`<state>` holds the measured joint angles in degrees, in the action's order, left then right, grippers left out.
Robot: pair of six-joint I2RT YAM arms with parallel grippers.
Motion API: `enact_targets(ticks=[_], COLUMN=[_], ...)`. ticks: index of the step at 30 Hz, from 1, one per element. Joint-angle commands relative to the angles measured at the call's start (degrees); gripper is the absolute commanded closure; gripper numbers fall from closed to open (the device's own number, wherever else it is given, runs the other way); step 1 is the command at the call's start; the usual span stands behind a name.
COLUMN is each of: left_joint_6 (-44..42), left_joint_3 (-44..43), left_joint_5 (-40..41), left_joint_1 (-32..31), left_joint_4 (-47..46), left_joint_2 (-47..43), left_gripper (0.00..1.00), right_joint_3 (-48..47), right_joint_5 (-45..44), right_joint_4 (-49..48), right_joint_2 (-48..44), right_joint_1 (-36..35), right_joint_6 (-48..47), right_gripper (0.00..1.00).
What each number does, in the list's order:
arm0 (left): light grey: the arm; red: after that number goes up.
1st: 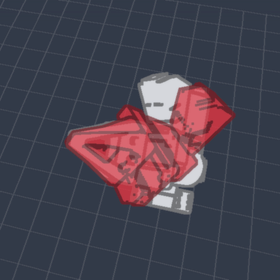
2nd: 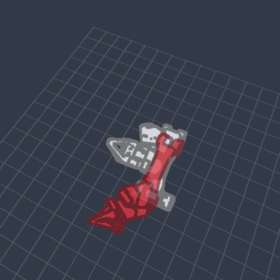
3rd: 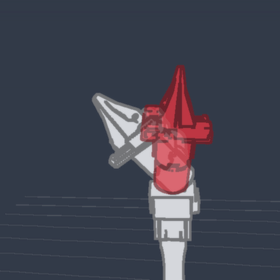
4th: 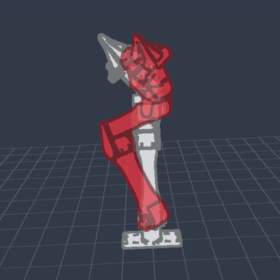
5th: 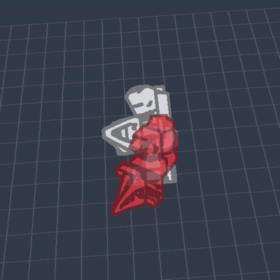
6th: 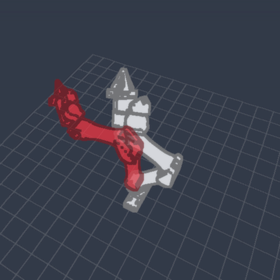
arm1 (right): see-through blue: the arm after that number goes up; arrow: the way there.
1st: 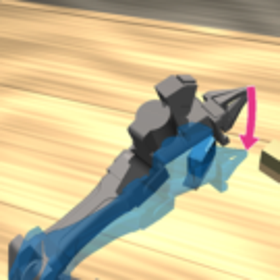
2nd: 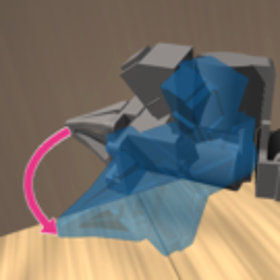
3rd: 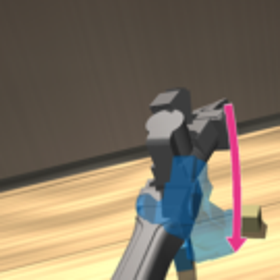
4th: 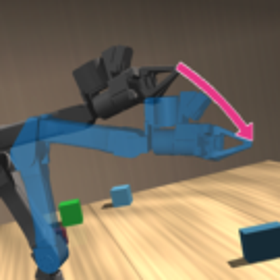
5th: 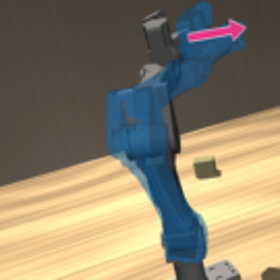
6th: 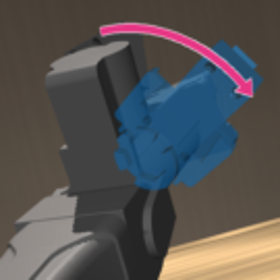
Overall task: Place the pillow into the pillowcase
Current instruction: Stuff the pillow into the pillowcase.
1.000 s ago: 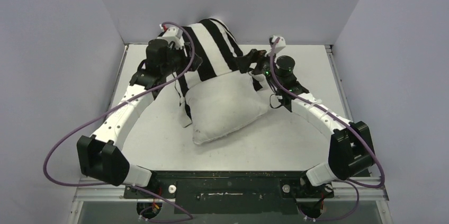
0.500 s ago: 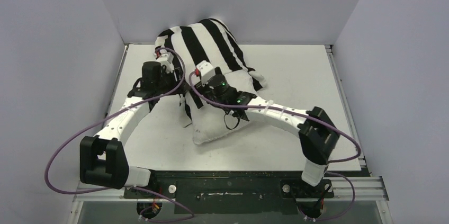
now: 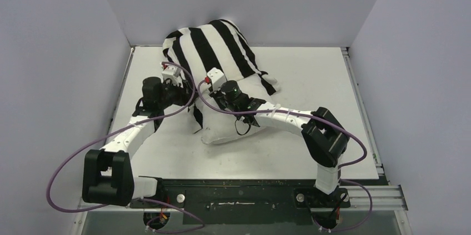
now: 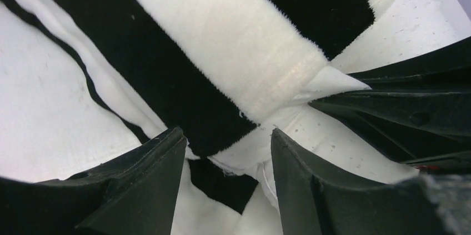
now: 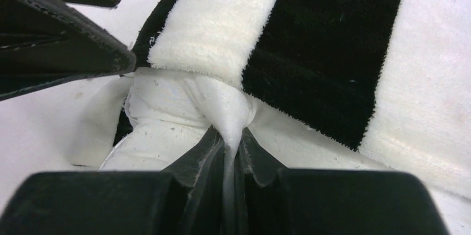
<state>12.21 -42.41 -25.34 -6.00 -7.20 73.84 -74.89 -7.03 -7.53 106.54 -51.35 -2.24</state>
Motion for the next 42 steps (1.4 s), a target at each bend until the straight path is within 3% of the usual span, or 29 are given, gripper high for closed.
enact_targets(ticks=[1, 4, 11, 12, 13, 14, 15, 21, 26, 33, 39, 42], left_joint_6=[-10.37, -13.92, -10.82, -11.21, -11.60, -11.57, -11.16, -9.01, -1.41, 1.87, 7.07, 9.97], left_joint_3=[-0.33, -1.80, -3.32, -3.17, -3.17, -3.31, -3.68, -12.86, -19.37, -8.31, -4.11, 0.40], left_joint_5=[0.53, 1.32, -0.28, 0.24, 0.67, 0.91, 0.99, 6.80, 7.22, 17.50, 11.09, 14.01], left_joint_1=[-1.41, -2.64, -4.58, -4.86, -5.19, -5.31, -5.38, -9.51, -12.92, -17.68, -18.60, -18.44], left_joint_4=[-14.41, -17.08, -20.97, -20.60, -20.25, -19.83, -18.89, -5.14, 1.98, 7.06, 8.07, 7.99], left_joint_2=[2.79, 6.47, 11.92, 11.41, 10.81, 10.04, 9.03, -0.07, -3.51, -12.36, -14.42, -15.62], left_gripper=[0.43, 0.42, 0.46, 0.51, 0.63, 0.87, 1.00, 1.00, 1.00, 1.00, 1.00, 1.00], right_joint_3=[4.09, 5.78, 6.53, 6.69, 6.89, 6.93, 7.07, 10.85, 6.66, 3.69, 6.83, 8.41], right_joint_5=[5.69, 8.63, 10.05, 10.28, 10.74, 11.36, 11.75, 8.75, 0.91, -9.86, -15.51, -14.12], right_joint_4=[-3.93, -7.17, -9.60, -10.17, -10.95, -11.94, -13.05, -29.04, -35.33, -39.30, -45.24, -49.49], right_joint_2=[-3.18, -4.38, -3.97, -4.01, -3.98, -3.85, -3.68, -3.24, -1.09, 2.98, 6.95, 8.76], right_joint_1=[3.15, 3.78, 4.98, 5.08, 5.45, 5.78, 6.16, 8.00, 7.94, 8.62, 6.81, 5.51], right_joint_6=[2.01, 4.41, 8.70, 9.32, 10.34, 11.50, 13.07, 23.18, 26.61, 33.52, 38.17, 36.13], right_gripper=[1.00, 1.00, 1.00, 1.00, 1.00, 1.00, 1.00, 1.00, 1.00, 1.00, 1.00, 1.00])
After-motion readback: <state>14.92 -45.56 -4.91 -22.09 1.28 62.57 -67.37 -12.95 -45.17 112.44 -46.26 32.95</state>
